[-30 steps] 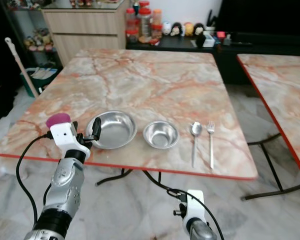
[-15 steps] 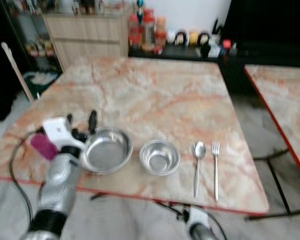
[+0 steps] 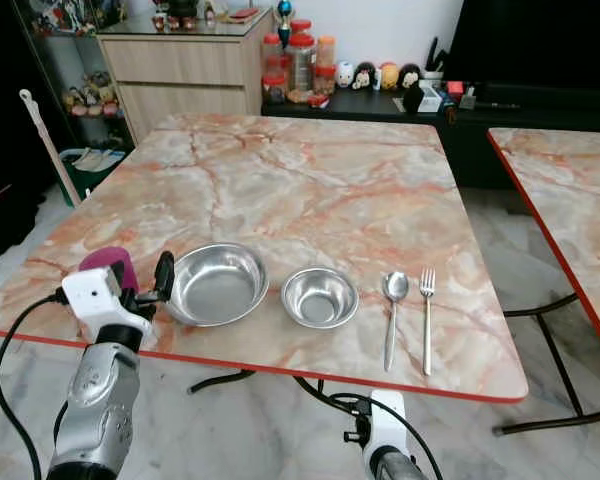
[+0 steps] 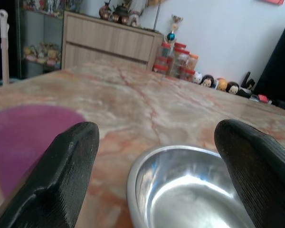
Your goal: Setting the table
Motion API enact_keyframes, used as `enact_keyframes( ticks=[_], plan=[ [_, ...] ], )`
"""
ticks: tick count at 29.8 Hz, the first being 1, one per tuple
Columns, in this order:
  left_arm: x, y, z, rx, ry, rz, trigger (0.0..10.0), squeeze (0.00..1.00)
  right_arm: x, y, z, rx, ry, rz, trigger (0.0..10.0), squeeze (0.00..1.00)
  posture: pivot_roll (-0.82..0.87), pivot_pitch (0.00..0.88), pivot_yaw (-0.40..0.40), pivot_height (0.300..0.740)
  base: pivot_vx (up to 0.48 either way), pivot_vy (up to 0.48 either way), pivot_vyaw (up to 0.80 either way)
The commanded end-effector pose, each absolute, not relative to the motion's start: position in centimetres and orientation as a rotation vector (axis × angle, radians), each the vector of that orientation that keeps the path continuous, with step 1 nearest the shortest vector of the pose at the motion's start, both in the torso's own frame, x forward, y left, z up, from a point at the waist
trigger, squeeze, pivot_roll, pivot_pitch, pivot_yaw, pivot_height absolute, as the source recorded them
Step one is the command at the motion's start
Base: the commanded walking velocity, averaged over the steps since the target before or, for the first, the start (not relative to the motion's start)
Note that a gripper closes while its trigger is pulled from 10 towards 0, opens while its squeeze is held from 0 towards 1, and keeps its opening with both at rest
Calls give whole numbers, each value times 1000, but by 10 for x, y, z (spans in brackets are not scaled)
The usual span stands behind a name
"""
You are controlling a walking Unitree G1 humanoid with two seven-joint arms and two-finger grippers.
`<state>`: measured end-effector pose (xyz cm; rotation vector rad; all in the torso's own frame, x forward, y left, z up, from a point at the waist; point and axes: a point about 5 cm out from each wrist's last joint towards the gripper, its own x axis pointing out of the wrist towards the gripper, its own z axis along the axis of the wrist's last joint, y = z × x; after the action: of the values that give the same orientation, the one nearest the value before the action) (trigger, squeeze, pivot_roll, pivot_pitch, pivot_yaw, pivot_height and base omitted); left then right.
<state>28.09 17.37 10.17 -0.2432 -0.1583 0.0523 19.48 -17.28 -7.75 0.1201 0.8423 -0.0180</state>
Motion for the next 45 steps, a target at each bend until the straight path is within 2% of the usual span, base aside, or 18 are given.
enact_keyframes(
  ticks=[1,14,19,29,36,40,45],
  plan=[
    [279,173,106,-246,-161,37,10000,0,194,-176,-77,126,828,-36,10000,0,102,0,4,740,0,0,0],
    [271,168,96,-308,-49,-17,10000,0,164,-186,-89,133,884,-88,10000,0,93,1,16,740,0,0,0],
    [268,171,93,-375,-6,8,10000,0,165,-186,-89,143,881,-100,10000,0,92,0,27,740,0,0,0],
    [269,180,100,-390,6,76,10000,0,170,-183,-88,148,872,-95,10000,0,99,0,31,740,0,0,0],
    [271,175,99,-419,18,34,10000,0,169,-182,-88,151,873,-96,10000,0,95,0,36,740,0,0,0],
    [278,156,103,-463,52,-77,10000,0,169,-182,-88,153,875,-97,10000,0,91,0,38,740,0,0,0],
    [288,157,102,-523,105,-20,10000,0,171,-182,-87,160,869,-100,10000,0,90,0,34,740,0,0,0]
  ],
)
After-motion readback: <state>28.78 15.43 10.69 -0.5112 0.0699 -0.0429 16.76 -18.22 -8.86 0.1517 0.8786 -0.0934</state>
